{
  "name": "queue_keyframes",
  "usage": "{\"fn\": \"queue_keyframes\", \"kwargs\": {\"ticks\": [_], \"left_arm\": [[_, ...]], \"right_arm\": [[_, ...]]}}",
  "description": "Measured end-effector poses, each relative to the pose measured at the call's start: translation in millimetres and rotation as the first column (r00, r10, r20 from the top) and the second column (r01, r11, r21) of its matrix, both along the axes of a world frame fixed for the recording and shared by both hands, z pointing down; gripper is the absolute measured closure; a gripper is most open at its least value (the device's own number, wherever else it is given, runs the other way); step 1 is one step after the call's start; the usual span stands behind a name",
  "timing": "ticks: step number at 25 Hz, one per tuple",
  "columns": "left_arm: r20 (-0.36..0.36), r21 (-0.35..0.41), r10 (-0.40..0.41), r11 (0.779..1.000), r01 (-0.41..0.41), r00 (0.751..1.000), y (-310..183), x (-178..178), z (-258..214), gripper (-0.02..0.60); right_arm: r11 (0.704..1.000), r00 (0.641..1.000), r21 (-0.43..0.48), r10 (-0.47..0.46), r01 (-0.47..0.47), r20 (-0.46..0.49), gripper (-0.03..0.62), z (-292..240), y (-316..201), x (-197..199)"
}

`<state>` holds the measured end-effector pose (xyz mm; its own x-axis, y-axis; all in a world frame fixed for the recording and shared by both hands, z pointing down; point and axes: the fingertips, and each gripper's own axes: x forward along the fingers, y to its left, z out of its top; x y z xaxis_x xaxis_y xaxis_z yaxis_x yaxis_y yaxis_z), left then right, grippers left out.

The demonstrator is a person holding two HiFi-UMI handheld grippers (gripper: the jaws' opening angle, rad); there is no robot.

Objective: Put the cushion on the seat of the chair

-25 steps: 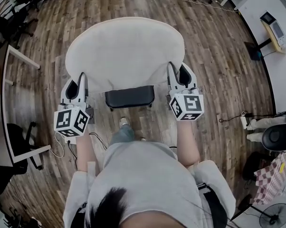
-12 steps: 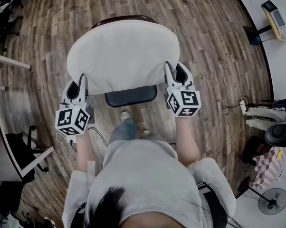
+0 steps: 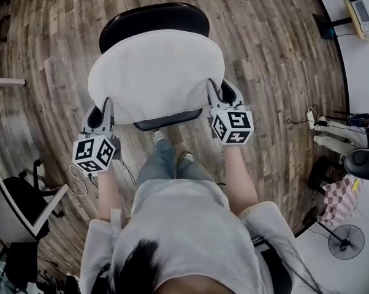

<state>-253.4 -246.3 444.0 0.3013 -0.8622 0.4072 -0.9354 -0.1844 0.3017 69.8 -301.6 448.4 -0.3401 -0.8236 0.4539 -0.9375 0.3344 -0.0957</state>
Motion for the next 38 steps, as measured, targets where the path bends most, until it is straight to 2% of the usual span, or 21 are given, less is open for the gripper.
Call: {"fn": "queue_keyframes", "kwargs": {"ticks": [5,17,25,34,38], "left_arm": [[-0.011,-0.056,0.031,0.998,-0.032,0.999,-4,-2,38,0.514],[-0.016,-0.218,0.004,0.976,-0.007,1.0,9,0,138,0.514],[-0.019,-0.309,-0.015,0.951,0.009,1.0,18,7,206,0.514],[0.033,-0.359,0.014,0.933,-0.001,0.999,17,6,263,0.514],[0.035,-0.384,0.02,0.923,-0.004,0.999,17,7,288,0.514]], "right_arm": [[0.995,0.999,-0.089,0.038,-0.037,0.009,0.477,43,-1,0],[0.967,0.998,-0.244,0.064,-0.069,-0.03,0.473,140,10,5],[0.952,0.996,-0.3,0.041,-0.063,-0.078,0.473,200,14,11],[0.942,0.993,-0.331,0.026,-0.064,-0.119,0.473,257,18,10],[0.936,0.989,-0.344,0.026,-0.076,-0.146,0.473,282,17,11]]}}
